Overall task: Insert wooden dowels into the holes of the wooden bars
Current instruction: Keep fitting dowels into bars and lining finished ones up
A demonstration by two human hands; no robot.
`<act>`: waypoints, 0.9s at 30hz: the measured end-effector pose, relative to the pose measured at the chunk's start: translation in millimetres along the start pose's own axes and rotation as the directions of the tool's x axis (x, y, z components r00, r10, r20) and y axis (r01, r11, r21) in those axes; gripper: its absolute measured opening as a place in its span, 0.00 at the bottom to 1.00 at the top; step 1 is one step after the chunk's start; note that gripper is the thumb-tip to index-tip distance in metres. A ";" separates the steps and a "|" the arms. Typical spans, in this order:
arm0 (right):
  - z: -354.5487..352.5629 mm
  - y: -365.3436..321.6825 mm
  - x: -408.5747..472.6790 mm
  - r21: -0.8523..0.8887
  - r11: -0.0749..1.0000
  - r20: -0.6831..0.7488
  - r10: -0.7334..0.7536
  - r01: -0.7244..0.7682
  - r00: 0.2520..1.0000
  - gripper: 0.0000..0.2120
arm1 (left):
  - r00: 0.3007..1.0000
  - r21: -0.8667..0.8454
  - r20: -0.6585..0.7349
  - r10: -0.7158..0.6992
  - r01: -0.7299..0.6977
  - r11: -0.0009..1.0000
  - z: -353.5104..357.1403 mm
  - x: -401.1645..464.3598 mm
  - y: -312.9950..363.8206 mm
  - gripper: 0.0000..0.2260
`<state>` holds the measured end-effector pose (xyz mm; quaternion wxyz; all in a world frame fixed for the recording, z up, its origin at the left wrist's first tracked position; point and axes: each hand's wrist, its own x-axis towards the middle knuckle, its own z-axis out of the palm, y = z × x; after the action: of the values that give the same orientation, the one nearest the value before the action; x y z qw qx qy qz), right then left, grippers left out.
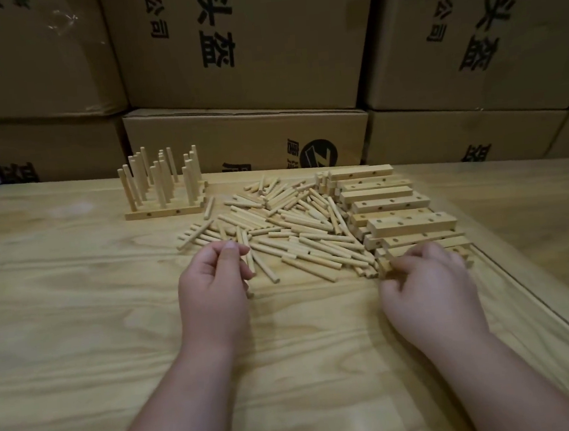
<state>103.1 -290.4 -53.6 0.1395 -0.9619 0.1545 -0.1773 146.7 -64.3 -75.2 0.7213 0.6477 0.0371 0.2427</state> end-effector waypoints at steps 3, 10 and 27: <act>3.6 -4.1 -1.6 0.025 0.993 0.038 -0.116 0.115 0.993 0.19 | 1.000 0.027 -0.005 0.007 -0.007 1.000 0.1 0.4 -2.0 0.13; 10.4 -5.2 2.3 0.039 0.957 0.025 -0.289 0.288 0.957 0.12 | 0.999 0.045 -0.043 0.024 -0.022 0.999 0.5 1.4 -3.7 0.12; 21.9 -39.6 -6.1 0.434 0.587 -0.482 -0.489 0.683 0.727 0.09 | 0.878 0.004 0.474 0.074 -0.087 0.996 6.0 -18.8 7.6 0.13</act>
<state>115.9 -247.4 -62.3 0.3348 -0.8241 -0.2185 -0.4013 130.0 -77.0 -71.9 0.6896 0.6973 -0.1639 0.1067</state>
